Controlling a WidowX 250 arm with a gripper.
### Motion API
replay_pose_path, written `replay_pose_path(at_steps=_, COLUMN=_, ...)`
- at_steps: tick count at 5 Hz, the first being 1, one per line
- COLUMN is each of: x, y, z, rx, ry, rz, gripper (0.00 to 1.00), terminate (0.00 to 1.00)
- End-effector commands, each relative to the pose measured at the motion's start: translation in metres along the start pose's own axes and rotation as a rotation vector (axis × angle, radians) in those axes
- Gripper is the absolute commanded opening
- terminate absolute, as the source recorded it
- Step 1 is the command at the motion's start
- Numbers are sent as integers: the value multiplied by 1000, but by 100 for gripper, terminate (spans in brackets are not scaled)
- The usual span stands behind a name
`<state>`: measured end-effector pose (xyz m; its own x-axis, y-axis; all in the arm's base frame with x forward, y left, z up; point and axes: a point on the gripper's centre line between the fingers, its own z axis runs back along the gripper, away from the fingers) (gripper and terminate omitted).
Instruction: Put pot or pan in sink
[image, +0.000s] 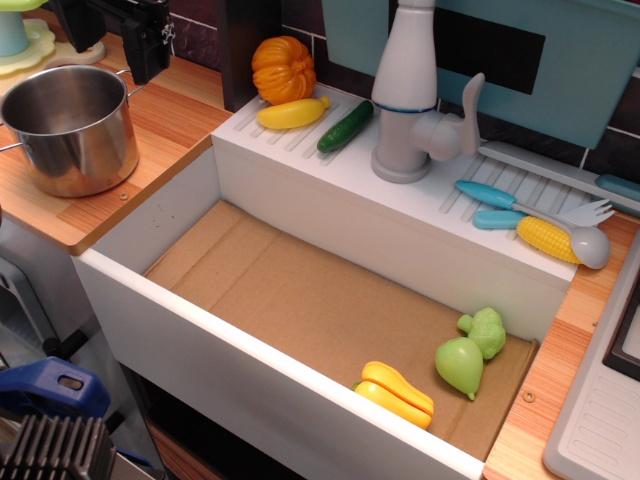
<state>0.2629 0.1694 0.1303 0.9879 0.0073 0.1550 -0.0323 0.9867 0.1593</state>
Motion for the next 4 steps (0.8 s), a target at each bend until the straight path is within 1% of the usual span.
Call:
replay_pose_path(at_steps=1, x=0, y=0, z=0, rx=0, ry=0, rz=0, gripper=100, terminate=0)
replay_pose_path(at_steps=2, x=5, y=11, z=-12, rx=33, ry=-28, rz=7, gripper=100, terminate=0)
replay_pose_path(at_steps=3, x=5, y=17, z=-24, rx=23, ry=-45, rz=-4, gripper=100, terminate=0)
replay_pose_path(at_steps=4, x=4, y=22, z=-39, rx=-1, ry=-41, rz=12, gripper=100, terminate=0)
